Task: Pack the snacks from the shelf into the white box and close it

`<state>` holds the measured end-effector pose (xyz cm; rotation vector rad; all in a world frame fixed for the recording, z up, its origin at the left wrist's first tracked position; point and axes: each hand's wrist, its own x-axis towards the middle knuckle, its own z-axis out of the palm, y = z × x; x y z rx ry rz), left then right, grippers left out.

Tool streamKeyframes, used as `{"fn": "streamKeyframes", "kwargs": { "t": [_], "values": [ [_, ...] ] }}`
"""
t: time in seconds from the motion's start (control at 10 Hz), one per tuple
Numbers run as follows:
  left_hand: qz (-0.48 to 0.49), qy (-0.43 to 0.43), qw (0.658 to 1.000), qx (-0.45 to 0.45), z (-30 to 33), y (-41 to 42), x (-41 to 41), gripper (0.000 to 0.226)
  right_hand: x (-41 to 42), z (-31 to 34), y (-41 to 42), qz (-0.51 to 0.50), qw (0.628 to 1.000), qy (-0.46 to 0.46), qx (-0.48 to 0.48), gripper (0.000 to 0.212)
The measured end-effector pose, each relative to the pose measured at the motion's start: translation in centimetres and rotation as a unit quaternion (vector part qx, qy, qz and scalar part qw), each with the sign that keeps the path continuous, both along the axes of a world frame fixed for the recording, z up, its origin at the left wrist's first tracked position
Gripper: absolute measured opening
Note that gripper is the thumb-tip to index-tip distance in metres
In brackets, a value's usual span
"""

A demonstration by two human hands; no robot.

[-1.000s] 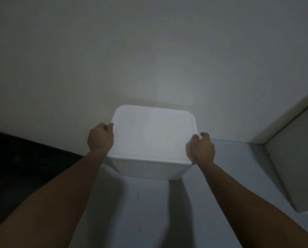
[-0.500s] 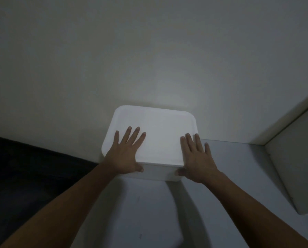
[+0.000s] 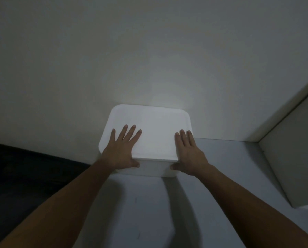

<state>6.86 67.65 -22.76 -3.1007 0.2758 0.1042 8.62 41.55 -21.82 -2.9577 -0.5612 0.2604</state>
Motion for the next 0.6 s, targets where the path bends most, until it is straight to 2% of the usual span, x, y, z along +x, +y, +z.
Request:
{"fn": "streamKeyframes", "kwargs": {
  "t": [0.1,0.3,0.4,0.6],
  "values": [
    [0.026,-0.001,1.000,0.008,0.0,-0.6,-0.6,0.124,-0.4,-0.1,0.1,-0.008,1.000,-0.017,-0.007,0.122],
    [0.090,-0.045,0.995,0.015,-0.6,-4.6,-3.5,0.110,-3.6,-0.1,-0.9,0.004,0.997,-0.071,0.004,0.089],
    [0.085,-0.056,0.994,0.027,-0.9,-6.5,-5.6,0.109,-5.7,-0.4,-3.2,0.009,0.998,-0.068,0.008,0.086],
    [0.075,-0.047,0.996,0.021,0.1,-11.6,-10.8,0.102,-10.6,0.0,-9.1,-0.040,0.999,-0.009,0.029,0.087]
  ]
}}
